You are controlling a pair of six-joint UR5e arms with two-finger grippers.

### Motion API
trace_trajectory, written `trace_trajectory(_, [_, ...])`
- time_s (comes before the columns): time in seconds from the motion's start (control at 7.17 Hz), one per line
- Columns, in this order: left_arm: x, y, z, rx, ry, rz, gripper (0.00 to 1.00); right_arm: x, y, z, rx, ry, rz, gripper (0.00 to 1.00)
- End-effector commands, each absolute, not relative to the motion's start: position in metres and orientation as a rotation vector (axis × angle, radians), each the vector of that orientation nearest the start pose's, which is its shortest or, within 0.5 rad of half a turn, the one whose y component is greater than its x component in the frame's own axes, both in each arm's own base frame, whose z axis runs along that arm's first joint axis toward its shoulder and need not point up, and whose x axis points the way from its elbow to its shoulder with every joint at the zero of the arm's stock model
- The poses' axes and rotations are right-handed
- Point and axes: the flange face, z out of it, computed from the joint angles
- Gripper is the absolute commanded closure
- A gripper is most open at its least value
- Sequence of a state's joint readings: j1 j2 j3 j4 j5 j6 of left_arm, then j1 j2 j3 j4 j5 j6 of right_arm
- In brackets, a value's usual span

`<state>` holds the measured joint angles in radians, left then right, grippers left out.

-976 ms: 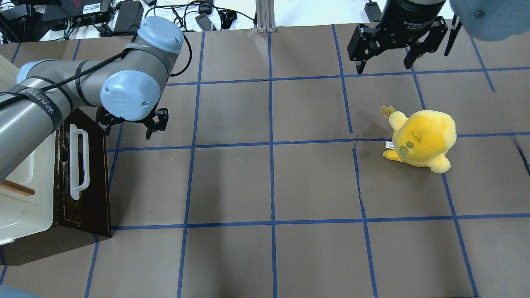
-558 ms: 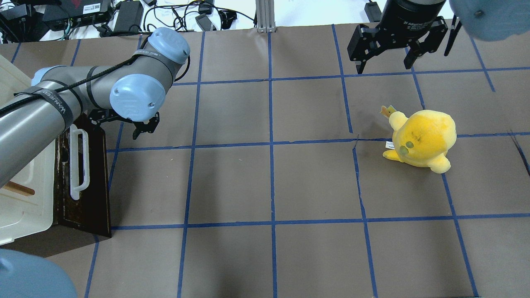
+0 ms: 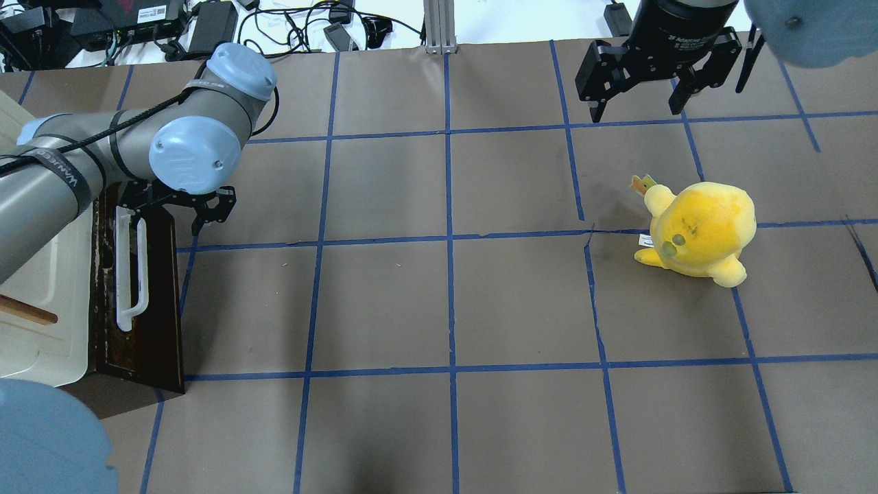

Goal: Pull drawer sideways
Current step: 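Move the left gripper toward the white drawer handle, then lower the open left gripper around the white bar handle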

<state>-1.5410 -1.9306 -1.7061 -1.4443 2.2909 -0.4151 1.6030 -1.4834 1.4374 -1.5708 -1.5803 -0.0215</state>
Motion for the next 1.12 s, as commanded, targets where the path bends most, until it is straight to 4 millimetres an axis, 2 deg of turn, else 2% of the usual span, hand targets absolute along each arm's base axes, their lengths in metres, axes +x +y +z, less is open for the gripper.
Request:
trace_trajectory(0.0, [-0.049, -0.562, 0.266, -0.412, 2.342, 0.267, 0.17, 0.149, -0.529, 0.509, -0.084, 3.149, -0.073, 0.0])
trace_trajectory(0.28, [-0.046, -0.556, 0.264, -0.414, 2.334, 0.297, 0.24, 0.149, -0.529, 0.509, -0.084, 3.149, -0.073, 0.0])
trace_trajectory(0.56, [-0.047, -0.549, 0.26, -0.477, 2.294, 0.337, 0.24, 0.149, -0.529, 0.509, -0.084, 3.15, -0.073, 0.0])
trace_trajectory(0.98, [-0.045, -0.547, 0.259, -0.482, 2.287, 0.347, 0.24, 0.149, -0.529, 0.509, -0.084, 3.15, -0.073, 0.0])
